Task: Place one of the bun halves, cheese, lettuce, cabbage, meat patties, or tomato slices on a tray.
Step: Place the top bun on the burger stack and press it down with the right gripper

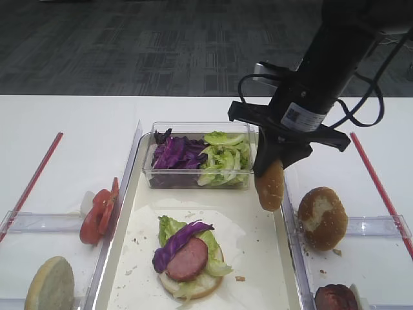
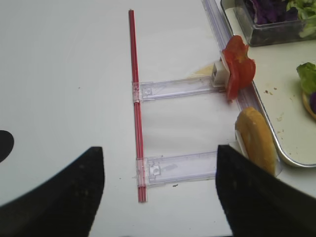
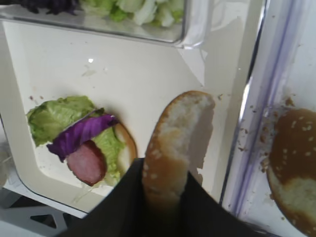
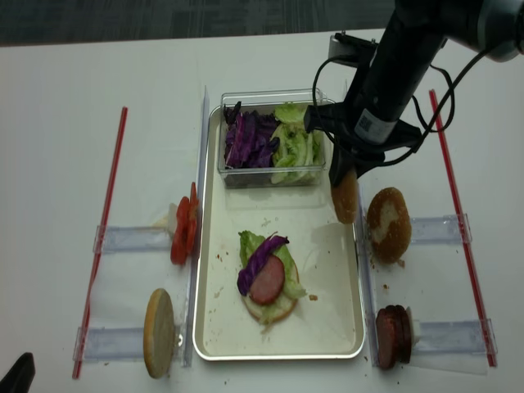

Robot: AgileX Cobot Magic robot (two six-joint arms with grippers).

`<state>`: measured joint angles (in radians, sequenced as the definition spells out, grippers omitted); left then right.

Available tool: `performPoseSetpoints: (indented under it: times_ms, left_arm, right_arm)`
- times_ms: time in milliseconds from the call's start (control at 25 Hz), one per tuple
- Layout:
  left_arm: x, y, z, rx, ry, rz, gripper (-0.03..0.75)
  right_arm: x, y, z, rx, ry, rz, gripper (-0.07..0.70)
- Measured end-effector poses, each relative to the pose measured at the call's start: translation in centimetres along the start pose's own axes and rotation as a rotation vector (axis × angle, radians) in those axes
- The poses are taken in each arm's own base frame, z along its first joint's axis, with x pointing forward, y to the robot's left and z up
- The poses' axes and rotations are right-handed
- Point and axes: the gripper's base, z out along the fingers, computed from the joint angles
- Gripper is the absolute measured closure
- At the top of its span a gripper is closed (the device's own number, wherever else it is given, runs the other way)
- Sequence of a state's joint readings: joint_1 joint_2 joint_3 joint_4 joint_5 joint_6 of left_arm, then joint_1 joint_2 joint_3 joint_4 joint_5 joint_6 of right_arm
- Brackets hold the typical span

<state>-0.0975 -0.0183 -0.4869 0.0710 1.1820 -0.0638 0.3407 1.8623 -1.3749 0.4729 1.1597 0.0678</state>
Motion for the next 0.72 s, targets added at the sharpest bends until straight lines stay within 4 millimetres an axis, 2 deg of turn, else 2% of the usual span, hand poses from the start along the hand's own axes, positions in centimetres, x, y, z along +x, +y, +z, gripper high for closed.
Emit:
performPoseSetpoints:
  times_ms: [320, 720]
  left_arm:
    - [0.0, 0.0, 0.0, 0.0, 0.0, 0.0, 0.235]
    - [0.0, 0.0, 0.0, 0.0, 0.0, 0.0, 0.235]
  right_arm:
    - [1.3, 0.7, 0.1, -0.136, -0.025, -0.048, 0.492]
    - [4.6, 1.6, -0.6, -0.347, -0.112, -0.113, 0.492]
